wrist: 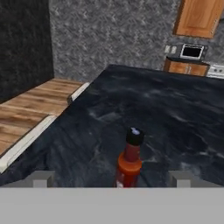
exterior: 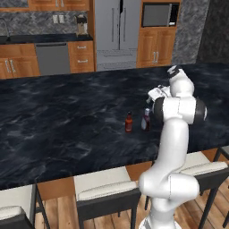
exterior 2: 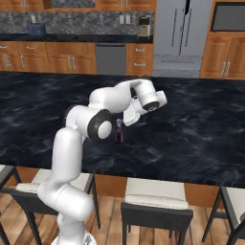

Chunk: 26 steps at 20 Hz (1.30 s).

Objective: The dining table condiment station is running low on condiment bottle. Refill the condiment station by opening the cabinet and taking the condiment bottle from the cabinet and placing it on the dining table.

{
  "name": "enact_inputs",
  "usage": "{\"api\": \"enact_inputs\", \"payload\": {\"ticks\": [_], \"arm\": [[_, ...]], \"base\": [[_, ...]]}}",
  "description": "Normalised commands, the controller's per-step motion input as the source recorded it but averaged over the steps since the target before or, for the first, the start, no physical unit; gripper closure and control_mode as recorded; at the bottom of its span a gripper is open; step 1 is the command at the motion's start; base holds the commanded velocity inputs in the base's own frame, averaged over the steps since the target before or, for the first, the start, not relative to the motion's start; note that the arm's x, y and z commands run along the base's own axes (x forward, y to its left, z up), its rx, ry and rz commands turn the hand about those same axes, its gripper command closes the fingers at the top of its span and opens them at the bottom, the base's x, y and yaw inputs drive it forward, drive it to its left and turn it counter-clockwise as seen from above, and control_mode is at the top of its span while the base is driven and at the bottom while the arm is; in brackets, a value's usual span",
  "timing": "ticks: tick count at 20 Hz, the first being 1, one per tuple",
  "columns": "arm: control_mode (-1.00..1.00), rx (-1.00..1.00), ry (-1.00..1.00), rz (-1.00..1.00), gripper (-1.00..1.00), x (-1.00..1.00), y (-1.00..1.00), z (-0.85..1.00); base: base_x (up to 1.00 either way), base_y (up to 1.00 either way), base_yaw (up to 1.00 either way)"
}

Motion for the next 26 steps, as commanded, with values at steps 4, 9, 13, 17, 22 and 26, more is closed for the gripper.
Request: {"api": "enact_inputs", "payload": {"ticks": [4, 9, 13, 17, 22, 26], "arm": [[-1.00, -0.02, -0.28, 0.00, -1.00, -0.99, 0.10, 0.35], [-1.00, -0.12, -0.45, 0.00, -1.00, -1.00, 0.43, 0.38], [-1.00, -0.16, -0.52, 0.00, -1.00, -1.00, 0.57, 0.54], [-1.00, -0.13, -0.51, 0.00, -1.00, -0.96, 0.45, 0.79], [-1.00, -0.07, -0.45, 0.00, -1.00, -0.78, 0.20, 1.00], [-1.00, -0.12, -0.40, 0.02, -1.00, -0.72, 0.20, 0.95]], "base": [[0.00, 0.00, 0.00], [0.00, 0.00, 0.00], [0.00, 0.00, 0.00], [0.00, 0.00, 0.00], [0.00, 0.00, 0.00], [0.00, 0.00, 0.00]]}}
